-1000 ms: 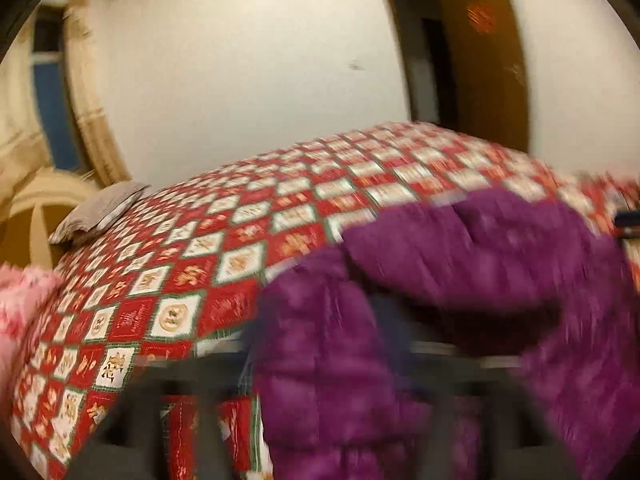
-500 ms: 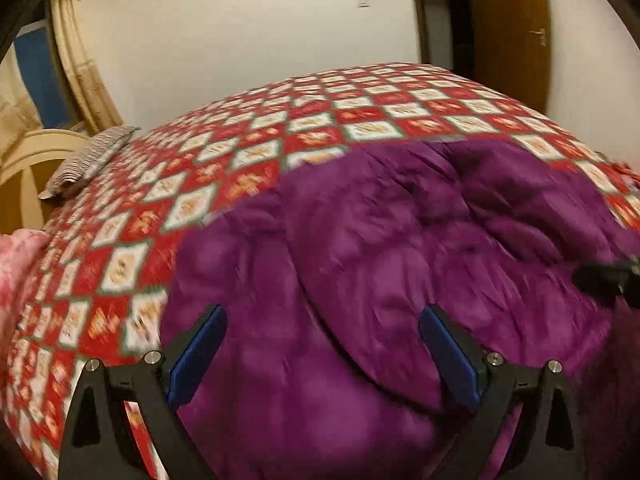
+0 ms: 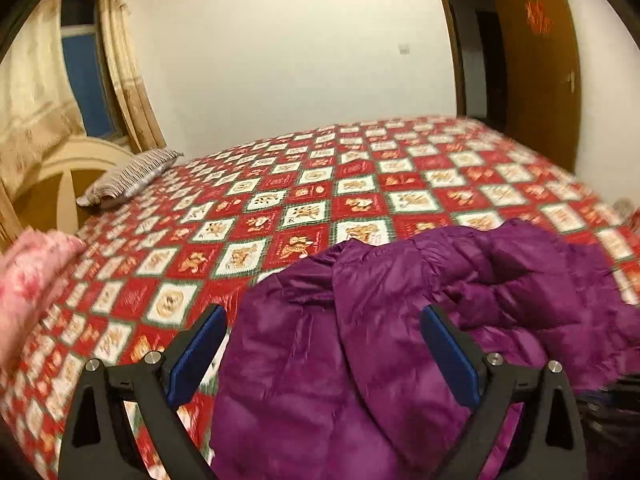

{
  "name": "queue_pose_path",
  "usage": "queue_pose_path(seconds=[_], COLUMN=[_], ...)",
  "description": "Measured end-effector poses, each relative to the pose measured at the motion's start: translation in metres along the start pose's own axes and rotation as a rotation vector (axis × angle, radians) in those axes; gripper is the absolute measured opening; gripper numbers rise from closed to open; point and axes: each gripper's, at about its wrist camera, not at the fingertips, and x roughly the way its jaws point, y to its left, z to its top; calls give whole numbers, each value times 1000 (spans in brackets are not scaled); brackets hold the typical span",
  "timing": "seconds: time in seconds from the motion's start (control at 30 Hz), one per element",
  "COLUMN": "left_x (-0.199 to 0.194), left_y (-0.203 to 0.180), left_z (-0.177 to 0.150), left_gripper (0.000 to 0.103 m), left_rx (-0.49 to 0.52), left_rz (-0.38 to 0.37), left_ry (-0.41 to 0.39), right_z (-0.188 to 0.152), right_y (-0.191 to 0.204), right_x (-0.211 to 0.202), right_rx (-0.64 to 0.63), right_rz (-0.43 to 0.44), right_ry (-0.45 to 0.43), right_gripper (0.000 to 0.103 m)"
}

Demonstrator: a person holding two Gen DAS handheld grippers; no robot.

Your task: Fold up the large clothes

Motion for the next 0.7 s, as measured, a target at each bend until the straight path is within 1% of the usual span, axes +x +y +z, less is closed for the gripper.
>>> queue_pose_path(seconds=[0.03, 0.07, 0.13, 0.17, 0.23, 0.27, 0.3, 0.37, 0.4, 0.47, 0.5, 0.57, 0.6, 0.63, 0.67, 0.7], left_x=[12, 29, 50, 55, 55, 50, 49, 42, 38, 24, 19, 17, 21, 29, 37, 46], left_y=[-8, -19, -35, -39, -44, -44, -44, -40, -37, -30, -27, -22, -18, -16, -14, -13], left_z=[-1, -9, -26, -34, -44, -45, -44, -37, -31, -11, 1, 21, 30, 40, 46, 51], left_gripper=[98, 98, 98, 98, 98, 98, 98, 98, 98, 98, 98, 98, 98, 98, 98, 98], left_rx=[23, 55, 105, 122, 138, 144, 147, 154, 152, 134, 116, 68, 37, -12, -45, -80], left_rz=[17, 27, 17, 17, 20, 12, 4, -16, -18, -10, -1, 22, 40, 66, 72, 80], left_ry=[18, 53, 121, 137, 114, 101, 101, 102, 87, 20, -9, -34, -34, -19, -2, 20], right_z=[1, 2, 3, 3, 2, 3, 4, 15, 21, 41, 53, 78, 93, 104, 117, 127], right_y=[-1, -2, 0, 1, 2, 1, 0, -1, -1, -3, -3, -1, -1, -1, -1, 0], right_x=[-2, -5, -12, -16, -27, -34, -40, -57, -64, -78, -85, -88, -84, -78, -65, -53], right_rx=[3, 7, 1, -9, -31, -35, -36, -40, -40, -23, -13, 6, 30, 55, 77, 84], right_rz=[2, 1, -6, -11, -25, -24, -25, -57, -72, -94, -110, -151, -171, -167, -168, -186], right_ry=[0, 1, -1, -7, -13, -14, -17, -44, -61, -108, -138, -202, -234, -247, -254, -264], right_gripper=[10, 11, 16, 21, 33, 46, 57, 58, 58, 57, 53, 46, 42, 40, 35, 32])
